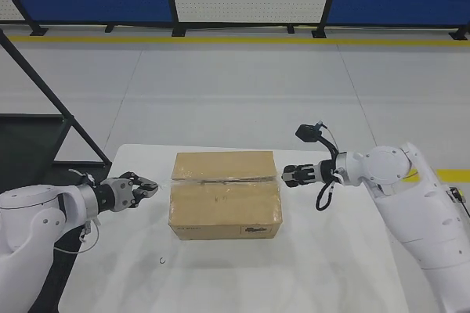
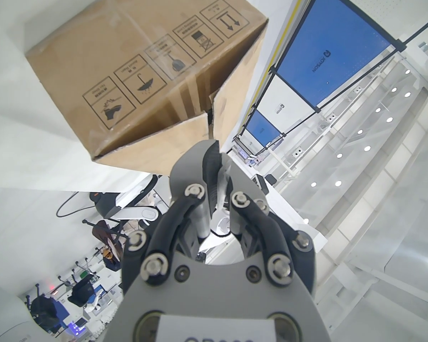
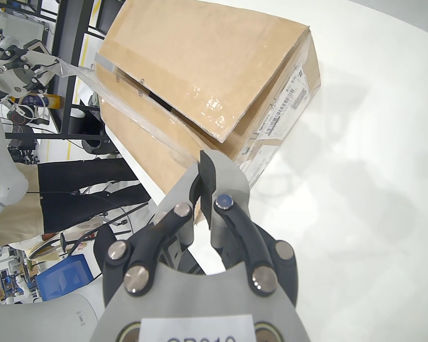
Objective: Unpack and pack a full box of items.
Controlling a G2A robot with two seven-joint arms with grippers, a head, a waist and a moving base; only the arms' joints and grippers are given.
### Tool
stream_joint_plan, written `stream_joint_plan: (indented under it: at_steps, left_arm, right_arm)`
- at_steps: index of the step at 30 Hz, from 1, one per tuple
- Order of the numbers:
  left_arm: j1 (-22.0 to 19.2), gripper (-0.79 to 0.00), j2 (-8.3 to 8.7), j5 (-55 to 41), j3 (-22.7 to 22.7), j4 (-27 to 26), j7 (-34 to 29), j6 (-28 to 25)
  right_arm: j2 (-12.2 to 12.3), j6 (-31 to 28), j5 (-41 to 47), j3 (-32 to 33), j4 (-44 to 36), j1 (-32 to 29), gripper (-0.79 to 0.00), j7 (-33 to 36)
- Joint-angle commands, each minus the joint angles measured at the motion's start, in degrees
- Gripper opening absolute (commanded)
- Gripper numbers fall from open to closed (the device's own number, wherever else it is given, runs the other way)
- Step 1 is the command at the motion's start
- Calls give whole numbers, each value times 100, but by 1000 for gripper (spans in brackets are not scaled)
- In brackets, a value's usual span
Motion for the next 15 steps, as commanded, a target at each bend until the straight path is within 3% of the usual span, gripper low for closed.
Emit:
stream_joint_plan:
  at_steps: [1, 15]
  left_arm:
    - [-31, -785, 26, -22, 46, 29, 4, 0]
    - [-327, -785, 112, -283, 432, 270, 131, 0]
  right_arm:
    - [-8, -4, 5, -36, 54, 34, -785, -2]
    - [-134, 88, -52, -432, 519, 343, -785, -159]
